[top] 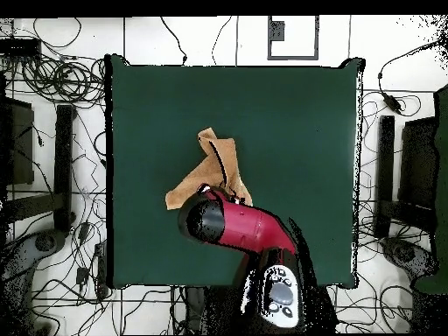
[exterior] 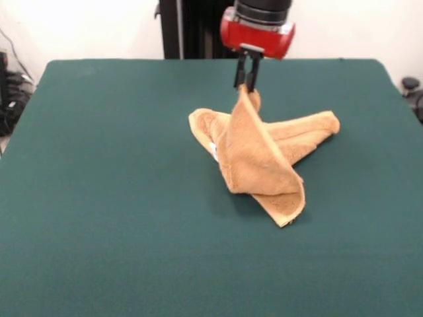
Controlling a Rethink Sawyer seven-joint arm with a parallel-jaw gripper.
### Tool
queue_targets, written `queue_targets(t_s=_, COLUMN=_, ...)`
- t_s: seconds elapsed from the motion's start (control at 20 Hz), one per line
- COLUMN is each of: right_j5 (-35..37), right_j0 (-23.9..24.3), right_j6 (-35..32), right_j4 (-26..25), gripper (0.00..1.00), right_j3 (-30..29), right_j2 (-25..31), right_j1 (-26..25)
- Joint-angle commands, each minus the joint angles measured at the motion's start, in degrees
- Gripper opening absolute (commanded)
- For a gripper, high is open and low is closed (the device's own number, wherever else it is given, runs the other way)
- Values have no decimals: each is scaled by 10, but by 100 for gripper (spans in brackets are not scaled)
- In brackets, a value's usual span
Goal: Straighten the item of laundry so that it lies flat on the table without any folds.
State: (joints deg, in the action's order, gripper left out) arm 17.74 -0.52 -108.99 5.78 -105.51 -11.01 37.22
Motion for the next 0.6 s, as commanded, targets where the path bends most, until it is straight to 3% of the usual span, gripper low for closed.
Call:
queue_targets(t_s=0.05, right_j5=107, right_j0=-57, right_j6=-195, right_j4=64, gripper=0, right_j3=-3, right_j2=-17, right_j1=-11)
queue_targets(t_s=0.6, right_j5=175, right_j0=-175, right_j6=-303, right_j4=140, gripper=0, right_j3=49, right_j2=-92, right_j1=-54)
